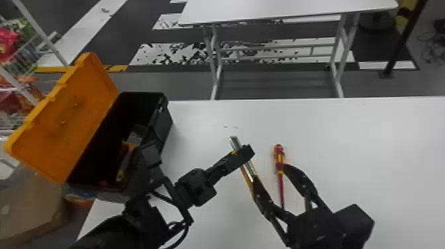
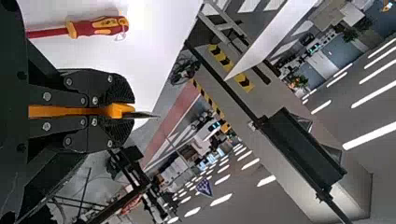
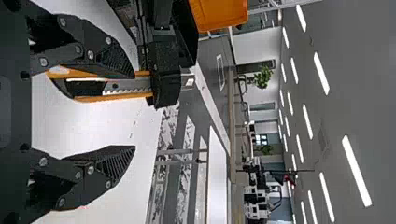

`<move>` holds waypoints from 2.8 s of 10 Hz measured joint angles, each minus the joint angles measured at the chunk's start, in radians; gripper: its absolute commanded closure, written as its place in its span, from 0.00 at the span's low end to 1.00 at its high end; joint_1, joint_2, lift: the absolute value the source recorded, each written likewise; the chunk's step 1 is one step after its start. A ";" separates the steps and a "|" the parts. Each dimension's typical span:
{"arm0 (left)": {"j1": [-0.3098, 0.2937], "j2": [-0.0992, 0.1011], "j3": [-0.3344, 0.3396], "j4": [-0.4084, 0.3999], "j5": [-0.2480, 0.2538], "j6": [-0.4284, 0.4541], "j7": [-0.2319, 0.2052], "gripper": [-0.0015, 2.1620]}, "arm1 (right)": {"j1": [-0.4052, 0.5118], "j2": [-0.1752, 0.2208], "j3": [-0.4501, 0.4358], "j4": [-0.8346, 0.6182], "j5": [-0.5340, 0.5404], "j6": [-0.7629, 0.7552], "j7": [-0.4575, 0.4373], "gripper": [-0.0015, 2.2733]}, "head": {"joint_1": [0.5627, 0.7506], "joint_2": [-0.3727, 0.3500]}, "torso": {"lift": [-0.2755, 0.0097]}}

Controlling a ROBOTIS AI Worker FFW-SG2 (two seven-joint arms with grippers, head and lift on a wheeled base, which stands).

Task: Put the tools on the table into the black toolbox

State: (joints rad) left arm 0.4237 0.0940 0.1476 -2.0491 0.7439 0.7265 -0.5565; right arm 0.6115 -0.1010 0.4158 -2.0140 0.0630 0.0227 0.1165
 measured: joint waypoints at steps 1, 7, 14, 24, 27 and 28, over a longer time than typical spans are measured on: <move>-0.001 0.002 0.037 -0.006 0.001 0.000 0.000 0.99 | 0.013 0.000 -0.031 0.003 -0.024 -0.012 0.001 0.02 | 0.70 0.79 | 0.70; -0.048 0.019 0.342 -0.080 0.008 0.054 0.037 0.99 | 0.085 0.001 -0.243 0.084 -0.166 -0.141 0.027 0.03 | 0.70 0.84 | 0.70; -0.062 0.006 0.527 -0.062 -0.172 -0.100 0.202 0.99 | 0.106 0.003 -0.296 0.134 -0.216 -0.184 0.055 0.03 | 0.70 1.00 | 0.70; 0.128 -0.075 0.346 -0.046 -0.253 -0.523 0.116 0.02 | 0.095 0.020 -0.288 0.043 -0.221 -0.039 0.049 0.04 | 0.70 1.00 | 0.70; 0.199 -0.080 0.211 0.007 -0.332 -0.839 0.148 0.02 | 0.042 0.029 -0.255 0.003 -0.208 0.137 0.013 0.04 | 0.70 1.00 | 0.70; 0.210 -0.077 0.174 0.027 -0.353 -0.890 0.163 0.02 | 0.020 0.029 -0.230 -0.002 -0.196 0.190 -0.012 0.04 | 0.70 0.99 | 0.70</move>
State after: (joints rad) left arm 0.6338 0.0173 0.3215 -2.0222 0.3905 -0.1634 -0.3937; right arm 0.6311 -0.0717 0.1857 -2.0159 -0.1328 0.2129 0.1047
